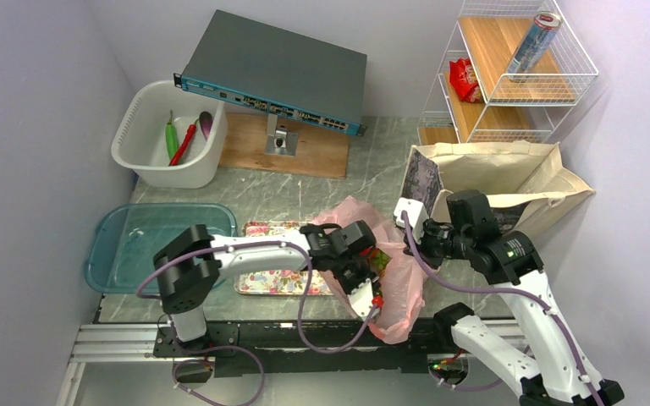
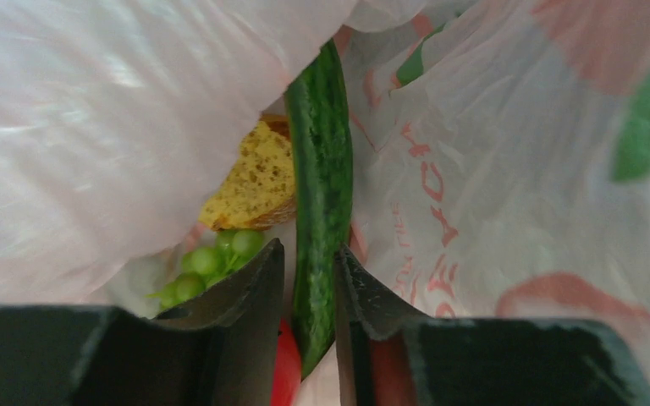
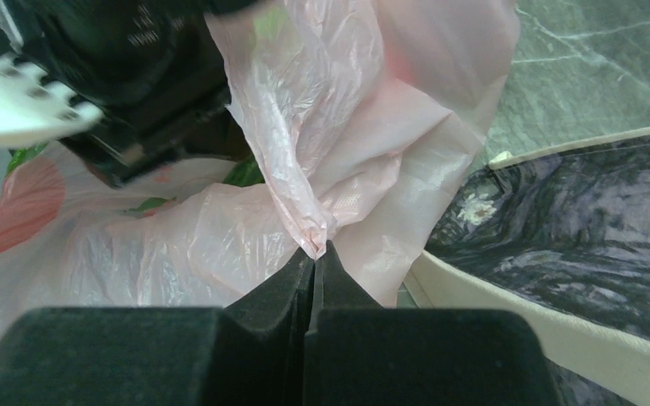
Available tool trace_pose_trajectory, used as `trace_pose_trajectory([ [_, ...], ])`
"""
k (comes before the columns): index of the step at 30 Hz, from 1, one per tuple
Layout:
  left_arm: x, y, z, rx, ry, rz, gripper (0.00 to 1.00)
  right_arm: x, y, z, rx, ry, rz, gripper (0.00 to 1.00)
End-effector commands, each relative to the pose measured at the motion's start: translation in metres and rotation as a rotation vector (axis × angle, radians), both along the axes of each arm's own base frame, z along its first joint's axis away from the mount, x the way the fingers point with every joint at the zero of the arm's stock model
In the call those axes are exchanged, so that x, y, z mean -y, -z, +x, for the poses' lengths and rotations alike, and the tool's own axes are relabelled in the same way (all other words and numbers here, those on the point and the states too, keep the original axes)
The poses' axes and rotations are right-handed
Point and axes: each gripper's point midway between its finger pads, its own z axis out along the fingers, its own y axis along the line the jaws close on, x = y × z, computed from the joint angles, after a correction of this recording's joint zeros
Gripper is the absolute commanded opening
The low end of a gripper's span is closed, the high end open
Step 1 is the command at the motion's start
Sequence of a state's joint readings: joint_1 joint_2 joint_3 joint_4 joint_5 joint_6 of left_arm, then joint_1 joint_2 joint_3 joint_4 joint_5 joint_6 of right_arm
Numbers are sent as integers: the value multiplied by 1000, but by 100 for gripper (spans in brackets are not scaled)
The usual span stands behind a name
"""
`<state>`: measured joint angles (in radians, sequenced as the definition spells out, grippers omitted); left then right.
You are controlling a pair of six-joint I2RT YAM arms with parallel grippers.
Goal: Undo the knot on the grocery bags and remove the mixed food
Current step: Pick up the fake vegetable from the takeout bag.
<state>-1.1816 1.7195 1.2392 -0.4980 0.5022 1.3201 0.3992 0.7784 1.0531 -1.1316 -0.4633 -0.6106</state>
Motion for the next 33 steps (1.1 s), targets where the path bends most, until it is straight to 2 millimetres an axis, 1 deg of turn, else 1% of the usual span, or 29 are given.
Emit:
trace_pose_trajectory([
  [1, 24, -1, 18, 87, -21, -22, 35, 4, -17, 1, 87, 0, 2, 0],
  [5, 23, 33, 25, 115, 6, 67, 43, 5, -21, -1, 96, 9, 9, 0],
  [6, 22, 43, 25, 109, 12, 97, 47, 5, -22, 0, 98, 10, 14, 0],
  [9, 23, 59, 28, 107, 8, 148, 55, 6, -24, 4, 119, 24, 12, 0],
  [11, 20, 73, 32, 117, 6, 192, 58, 6, -26, 5, 125, 26, 15, 0],
  [13, 12, 88, 37, 137, 4, 259, 59, 6, -24, 3, 119, 23, 15, 0],
  [14, 7, 95, 39, 144, 1, 296, 58, 6, -23, 3, 116, 22, 14, 0],
  [15, 3, 100, 42, 149, -13, 323, 50, 6, -22, 3, 117, 21, 12, 0],
  [16, 0, 101, 43, 145, -31, 338, 40, 7, -22, 3, 119, 23, 10, 0],
  [17, -2, 98, 44, 128, -50, 340, 30, 7, -22, 3, 124, 23, 9, 0],
  [18, -2, 90, 42, 96, -70, 313, 23, 7, -22, 4, 126, 26, 7, 0],
  [19, -1, 76, 41, 73, -102, 271, 18, 8, -22, 3, 129, 26, 7, 0],
  [23, -3, 37, 43, 57, -212, 106, 2, 10, -18, 1, 123, 30, -3, 0],
  [24, -2, 26, 46, 51, -248, 65, 0, 11, -17, 0, 123, 32, -7, 0],
  [29, -11, -16, 69, 15, -443, -76, 0, 19, -17, 0, 148, 59, -26, 0],
  [31, -15, -29, 77, -3, -508, -137, 0, 21, -18, -2, 152, 68, -26, 0],
  [33, -17, -34, 86, -6, -563, -162, 0, 22, -19, -2, 158, 75, -27, 0],
])
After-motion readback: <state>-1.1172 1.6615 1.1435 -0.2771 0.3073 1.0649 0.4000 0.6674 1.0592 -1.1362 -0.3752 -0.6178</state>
